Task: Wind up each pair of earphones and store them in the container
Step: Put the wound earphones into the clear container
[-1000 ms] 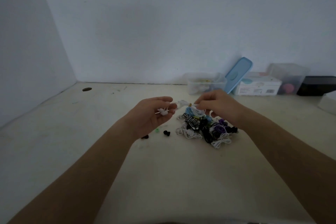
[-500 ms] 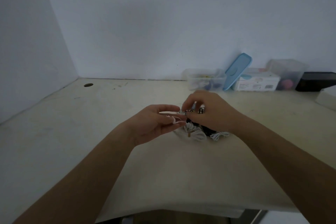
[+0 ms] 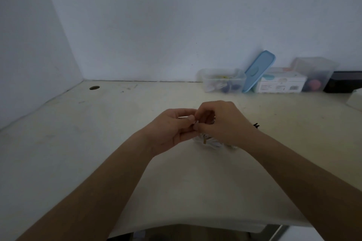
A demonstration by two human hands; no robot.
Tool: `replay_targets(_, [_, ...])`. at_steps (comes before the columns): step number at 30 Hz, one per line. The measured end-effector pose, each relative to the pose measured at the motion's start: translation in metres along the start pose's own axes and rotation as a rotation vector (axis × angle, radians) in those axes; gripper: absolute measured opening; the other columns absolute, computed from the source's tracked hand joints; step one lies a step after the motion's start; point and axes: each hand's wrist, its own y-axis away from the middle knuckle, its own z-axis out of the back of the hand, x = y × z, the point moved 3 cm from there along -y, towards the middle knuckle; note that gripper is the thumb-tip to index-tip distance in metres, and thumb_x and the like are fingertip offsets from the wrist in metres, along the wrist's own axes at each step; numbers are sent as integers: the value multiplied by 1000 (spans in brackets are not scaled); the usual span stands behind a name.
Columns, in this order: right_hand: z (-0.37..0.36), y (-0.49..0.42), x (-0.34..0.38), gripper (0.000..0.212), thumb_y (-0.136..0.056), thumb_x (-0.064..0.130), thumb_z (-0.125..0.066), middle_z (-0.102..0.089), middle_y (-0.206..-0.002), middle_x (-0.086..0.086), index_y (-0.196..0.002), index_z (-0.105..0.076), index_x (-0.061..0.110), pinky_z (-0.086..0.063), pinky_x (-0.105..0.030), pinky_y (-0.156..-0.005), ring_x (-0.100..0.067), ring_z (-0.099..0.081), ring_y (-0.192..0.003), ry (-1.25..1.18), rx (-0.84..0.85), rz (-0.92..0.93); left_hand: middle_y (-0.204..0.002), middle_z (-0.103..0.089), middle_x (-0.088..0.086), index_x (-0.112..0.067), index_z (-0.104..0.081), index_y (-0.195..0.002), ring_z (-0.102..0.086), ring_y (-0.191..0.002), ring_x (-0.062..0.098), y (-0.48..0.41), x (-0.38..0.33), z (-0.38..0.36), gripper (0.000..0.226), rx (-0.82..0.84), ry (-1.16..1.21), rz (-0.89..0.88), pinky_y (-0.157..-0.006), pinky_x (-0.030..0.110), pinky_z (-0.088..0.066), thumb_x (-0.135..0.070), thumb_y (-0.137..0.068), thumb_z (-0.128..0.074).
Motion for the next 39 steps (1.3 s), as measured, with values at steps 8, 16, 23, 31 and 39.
replay_targets(8, [1,5,7,13,-75,25,-79,-68,-74,9,-84,-71,21,-53,-27,-69,-6,-62,-71,108,-13,-9,-85,-73,4,4,-61,-108,-69,-80,13,1,2,-8,28,-46,48,45,-83,27,-60,-18,-105,-44])
replay_targets(16, [20,6,-4,16,-79,12,-78,-73,-83,4,-90,-72,22,-56,-18,-74,-7,-71,-78,-304,-74,-179,-91,-74,3,-13,-72,-98,-64,-73,11,14,-7,12,18,-265,-432,-17,-58,20,-50,-28,-88,-74])
replay_targets(23, [16,-8,-14,11,-89,4,-67,-77,-89,-9,-99,-68,8,-57,-33,-78,-18,-72,-78,-629,-60,-340,-82,-75,1,-16,-76,-89,-61,-58,2,13,-1,10,15,-192,-888,-73,-49,14,-44,-18,-76,-83])
replay_targets(31, [-8,-33,-21,13,-99,13,-59,-78,-87,-6,-100,-72,11,-52,-19,-62,-11,-67,-70,-597,-2,-352,-83,-75,-10,-26,-78,-84,-65,-73,-2,6,-7,19,12,-95,-1126,-86,-68,13,-48,-28,-74,-85])
replay_targets(39, [-22,-43,-32,13,-96,14,-63,-76,-82,-13,-94,-74,7,-54,-24,-62,-16,-67,-67,-625,3,-368,-81,-72,-14,-29,-74,-82,-61,-69,-7,-27,-44,62,5,-428,-1085,-189,-63,12,-40,-26,-86,-74])
